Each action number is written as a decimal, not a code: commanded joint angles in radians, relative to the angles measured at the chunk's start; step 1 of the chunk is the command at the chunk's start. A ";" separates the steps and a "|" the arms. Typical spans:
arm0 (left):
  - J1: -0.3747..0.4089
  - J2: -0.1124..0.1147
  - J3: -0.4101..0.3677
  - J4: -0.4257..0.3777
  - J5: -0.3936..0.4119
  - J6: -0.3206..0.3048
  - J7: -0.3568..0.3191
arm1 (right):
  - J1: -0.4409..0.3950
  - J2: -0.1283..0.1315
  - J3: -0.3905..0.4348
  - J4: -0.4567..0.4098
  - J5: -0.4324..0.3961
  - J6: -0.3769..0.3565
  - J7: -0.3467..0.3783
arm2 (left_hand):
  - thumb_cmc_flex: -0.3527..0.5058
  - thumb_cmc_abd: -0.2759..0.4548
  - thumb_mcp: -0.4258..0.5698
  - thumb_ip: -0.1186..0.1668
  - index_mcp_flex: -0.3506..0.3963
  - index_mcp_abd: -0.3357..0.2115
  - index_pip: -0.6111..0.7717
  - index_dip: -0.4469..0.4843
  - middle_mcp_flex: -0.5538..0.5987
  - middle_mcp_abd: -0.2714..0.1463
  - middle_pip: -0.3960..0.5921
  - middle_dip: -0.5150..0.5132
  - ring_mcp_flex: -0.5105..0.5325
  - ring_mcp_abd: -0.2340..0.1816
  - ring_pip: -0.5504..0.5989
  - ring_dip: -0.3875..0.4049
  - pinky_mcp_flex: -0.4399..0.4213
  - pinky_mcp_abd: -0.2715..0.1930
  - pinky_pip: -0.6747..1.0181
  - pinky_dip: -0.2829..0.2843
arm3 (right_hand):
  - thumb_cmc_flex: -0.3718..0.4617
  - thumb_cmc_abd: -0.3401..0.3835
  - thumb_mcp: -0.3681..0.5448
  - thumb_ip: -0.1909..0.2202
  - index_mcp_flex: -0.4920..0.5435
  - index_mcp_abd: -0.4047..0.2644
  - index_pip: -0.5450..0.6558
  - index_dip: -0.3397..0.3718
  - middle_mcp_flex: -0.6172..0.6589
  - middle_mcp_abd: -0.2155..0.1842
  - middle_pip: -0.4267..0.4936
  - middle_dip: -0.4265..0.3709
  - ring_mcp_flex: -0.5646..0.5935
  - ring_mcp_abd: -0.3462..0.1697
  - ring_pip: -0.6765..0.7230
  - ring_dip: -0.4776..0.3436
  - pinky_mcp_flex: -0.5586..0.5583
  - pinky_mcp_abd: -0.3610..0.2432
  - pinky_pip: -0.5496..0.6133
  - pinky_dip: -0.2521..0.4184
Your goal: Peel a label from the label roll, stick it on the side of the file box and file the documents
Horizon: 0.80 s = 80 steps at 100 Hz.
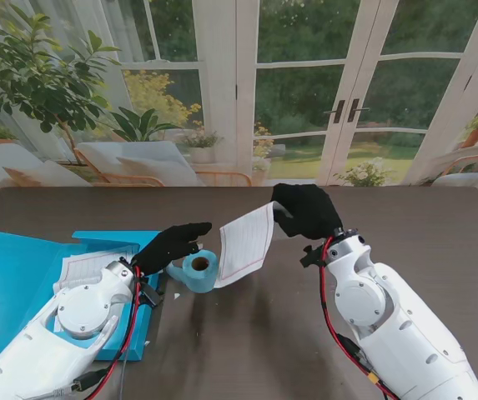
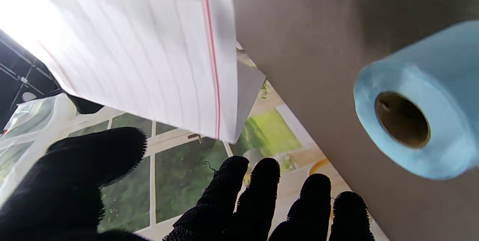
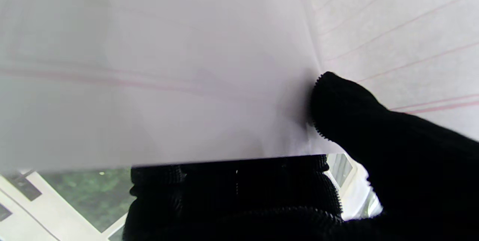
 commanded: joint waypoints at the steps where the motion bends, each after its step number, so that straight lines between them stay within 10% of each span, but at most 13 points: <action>1: -0.007 -0.003 0.013 0.015 -0.012 0.003 -0.030 | 0.002 -0.012 -0.002 -0.028 0.001 -0.003 0.002 | -0.060 -0.011 -0.019 -0.039 -0.019 -0.005 -0.006 -0.006 -0.013 -0.028 -0.003 0.012 -0.012 -0.020 -0.006 0.010 -0.005 -0.030 -0.008 0.016 | 0.043 -0.008 0.084 -0.007 -0.020 -0.004 0.032 0.018 0.049 0.037 0.025 0.017 0.026 -0.007 0.016 0.010 0.278 -0.021 0.029 0.024; 13: -0.024 0.000 0.028 0.031 -0.050 0.007 -0.070 | -0.019 -0.013 0.011 -0.076 0.019 0.002 0.008 | -0.133 -0.002 0.012 -0.106 -0.014 -0.001 -0.002 -0.004 -0.005 -0.026 0.000 0.024 -0.007 -0.018 -0.002 0.017 -0.003 -0.029 -0.004 0.028 | 0.046 -0.008 0.084 -0.006 -0.022 -0.004 0.033 0.020 0.047 0.039 0.025 0.017 0.025 -0.003 0.014 0.009 0.275 -0.018 0.028 0.026; 55: -0.094 -0.014 0.086 0.108 -0.181 -0.024 -0.124 | -0.042 -0.025 -0.005 -0.120 0.052 0.014 -0.012 | -0.147 -0.011 0.032 -0.127 0.025 0.005 0.022 0.014 0.035 -0.015 0.020 0.053 0.035 0.000 0.022 0.044 0.016 -0.020 0.019 0.055 | 0.050 -0.009 0.084 -0.006 -0.026 0.002 0.035 0.026 0.043 0.042 0.024 0.018 0.024 0.000 0.007 0.007 0.270 -0.012 0.022 0.030; 80: -0.126 -0.023 0.108 0.164 -0.291 -0.084 -0.182 | -0.043 -0.037 -0.032 -0.094 0.054 0.009 -0.059 | -0.152 -0.036 0.051 -0.135 0.107 0.011 0.091 0.084 0.126 -0.003 0.056 0.151 0.120 0.038 0.118 0.182 0.064 0.006 0.081 0.178 | 0.049 -0.009 0.085 -0.007 -0.030 -0.001 0.038 0.024 0.037 0.044 0.024 0.018 0.025 0.005 0.000 0.004 0.265 -0.013 0.018 0.032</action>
